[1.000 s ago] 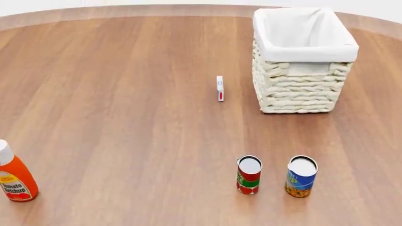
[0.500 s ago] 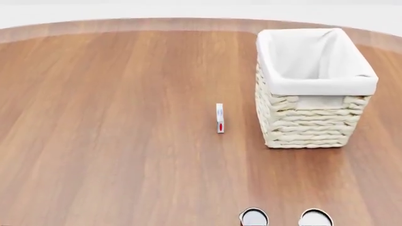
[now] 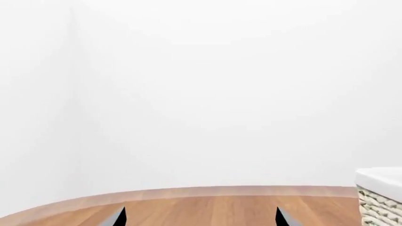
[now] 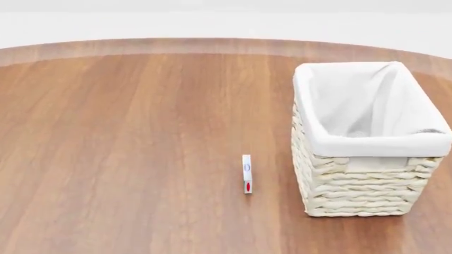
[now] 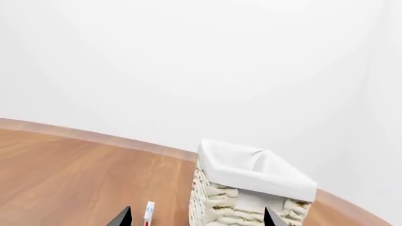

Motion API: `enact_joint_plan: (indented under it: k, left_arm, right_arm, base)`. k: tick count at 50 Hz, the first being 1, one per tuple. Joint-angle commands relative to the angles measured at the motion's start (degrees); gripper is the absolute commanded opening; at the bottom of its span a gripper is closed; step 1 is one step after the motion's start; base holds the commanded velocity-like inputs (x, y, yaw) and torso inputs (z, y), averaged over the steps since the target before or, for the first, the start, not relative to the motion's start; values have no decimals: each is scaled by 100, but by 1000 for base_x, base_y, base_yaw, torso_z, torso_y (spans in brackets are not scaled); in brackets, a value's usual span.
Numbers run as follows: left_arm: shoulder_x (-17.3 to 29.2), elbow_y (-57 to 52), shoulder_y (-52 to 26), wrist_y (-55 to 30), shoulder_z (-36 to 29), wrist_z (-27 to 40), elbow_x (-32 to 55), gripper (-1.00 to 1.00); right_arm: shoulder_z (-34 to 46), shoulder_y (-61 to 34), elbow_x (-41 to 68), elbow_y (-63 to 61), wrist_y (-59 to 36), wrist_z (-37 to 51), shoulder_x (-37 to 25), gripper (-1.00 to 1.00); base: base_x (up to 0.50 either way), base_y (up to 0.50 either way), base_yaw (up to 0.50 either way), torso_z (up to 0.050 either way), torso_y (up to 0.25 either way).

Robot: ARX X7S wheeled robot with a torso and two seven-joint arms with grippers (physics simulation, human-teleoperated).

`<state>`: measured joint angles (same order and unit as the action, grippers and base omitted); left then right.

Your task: Pick up the tomato sauce, and put it in the basket.

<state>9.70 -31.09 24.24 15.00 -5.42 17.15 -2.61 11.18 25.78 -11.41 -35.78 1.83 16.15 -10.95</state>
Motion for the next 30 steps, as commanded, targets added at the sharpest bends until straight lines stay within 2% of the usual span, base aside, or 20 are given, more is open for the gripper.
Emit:
enact_joint_plan:
  k: [1,16,30]
  left_arm:
    - [89,10,-6,-22,-66,4,74,100]
    - [157,23,-55,-116,-123,51,99,100]
    - [202,24,-82,-166,-134,127,148,100]
  right_arm:
    - [31,9,17,-16,2,54,-55,100]
    - [74,-4,-16,26,123,177,-113,100]
    - [91,-49,188,125,-145,182,-91,100]
  base:
    - [418,0,0,0,0]
    - [412,0,0,0,1]
    - [0,0,0,0,0]
